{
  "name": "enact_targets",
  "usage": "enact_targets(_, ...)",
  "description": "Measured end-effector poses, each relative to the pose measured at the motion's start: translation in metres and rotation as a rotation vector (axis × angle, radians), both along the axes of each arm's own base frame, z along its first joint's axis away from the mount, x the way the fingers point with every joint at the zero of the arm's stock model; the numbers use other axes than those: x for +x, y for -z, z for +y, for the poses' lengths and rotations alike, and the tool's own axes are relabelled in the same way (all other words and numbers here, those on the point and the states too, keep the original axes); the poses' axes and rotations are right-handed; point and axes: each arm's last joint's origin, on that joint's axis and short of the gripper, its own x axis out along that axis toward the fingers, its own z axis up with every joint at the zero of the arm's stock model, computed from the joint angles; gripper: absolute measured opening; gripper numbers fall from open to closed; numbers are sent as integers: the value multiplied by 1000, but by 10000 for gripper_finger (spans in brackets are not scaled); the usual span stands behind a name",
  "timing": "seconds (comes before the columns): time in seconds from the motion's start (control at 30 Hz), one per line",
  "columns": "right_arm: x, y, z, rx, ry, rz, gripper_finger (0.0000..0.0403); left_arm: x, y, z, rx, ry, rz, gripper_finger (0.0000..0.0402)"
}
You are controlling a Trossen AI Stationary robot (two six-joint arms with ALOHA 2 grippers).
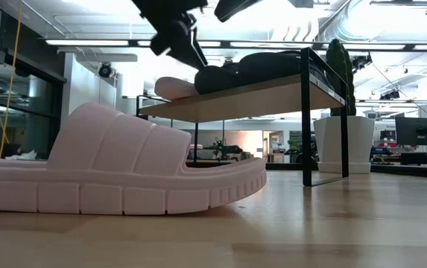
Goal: Pick and place slides into the shelf
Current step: Put the pink slipper on the shelf
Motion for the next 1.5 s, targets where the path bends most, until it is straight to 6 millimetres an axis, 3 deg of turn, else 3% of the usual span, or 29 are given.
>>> enact_targets(0.4,0,0,0,15,-4,5,193,-24,-20,-51,-41,23,-15,169)
enact_targets(0.9,0,0,1,19,-7,7,193,-39,-10,-104,-129,83,99,129)
enact_targets(1.23,0,1,1,21,-8,8,193,-59,-3,-145,-230,72,149,127)
enact_targets(1.5,0,0,1,21,-8,7,193,-68,-2,-170,-353,25,94,126)
